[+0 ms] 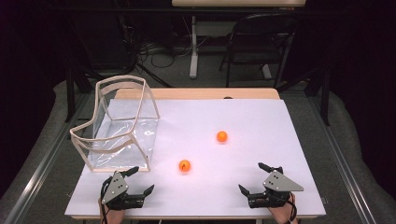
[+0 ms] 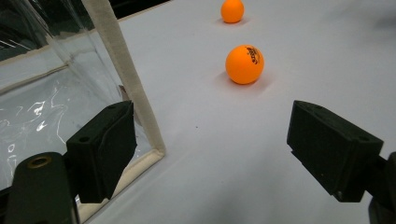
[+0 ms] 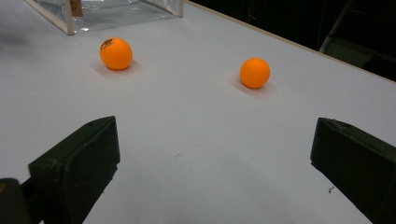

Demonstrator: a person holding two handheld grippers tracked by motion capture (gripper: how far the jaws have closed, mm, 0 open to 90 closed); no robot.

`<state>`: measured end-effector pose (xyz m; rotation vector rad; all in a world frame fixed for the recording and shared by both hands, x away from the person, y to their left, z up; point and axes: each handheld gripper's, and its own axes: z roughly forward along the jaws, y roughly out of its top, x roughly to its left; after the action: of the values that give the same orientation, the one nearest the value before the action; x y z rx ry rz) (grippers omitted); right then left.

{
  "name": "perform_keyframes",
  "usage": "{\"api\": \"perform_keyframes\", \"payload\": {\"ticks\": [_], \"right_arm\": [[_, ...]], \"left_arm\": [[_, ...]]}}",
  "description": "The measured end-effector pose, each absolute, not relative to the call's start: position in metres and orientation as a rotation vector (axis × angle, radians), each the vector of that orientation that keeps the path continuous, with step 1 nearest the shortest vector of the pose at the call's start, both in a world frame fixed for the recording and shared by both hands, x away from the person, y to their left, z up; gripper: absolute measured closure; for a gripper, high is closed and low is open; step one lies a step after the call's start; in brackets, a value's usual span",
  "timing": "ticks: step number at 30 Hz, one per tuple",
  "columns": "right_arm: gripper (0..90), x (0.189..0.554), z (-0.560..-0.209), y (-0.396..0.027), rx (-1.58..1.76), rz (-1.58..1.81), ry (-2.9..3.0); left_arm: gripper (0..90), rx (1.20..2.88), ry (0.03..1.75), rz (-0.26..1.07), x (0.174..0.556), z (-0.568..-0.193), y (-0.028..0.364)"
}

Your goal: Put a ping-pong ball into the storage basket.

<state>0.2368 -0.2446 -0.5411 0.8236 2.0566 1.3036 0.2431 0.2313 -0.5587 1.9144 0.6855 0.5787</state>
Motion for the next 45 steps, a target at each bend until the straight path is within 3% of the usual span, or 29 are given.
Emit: {"api": "perform_keyframes", "payload": {"ticks": [45], "right_arm": [[0.0, 0.258, -0.535, -0.212, 0.857, 1.213, 2.253]], "left_arm": [[15.7, 1.910, 0.683, 0.563, 0.242, -0.557, 0.230]]}}
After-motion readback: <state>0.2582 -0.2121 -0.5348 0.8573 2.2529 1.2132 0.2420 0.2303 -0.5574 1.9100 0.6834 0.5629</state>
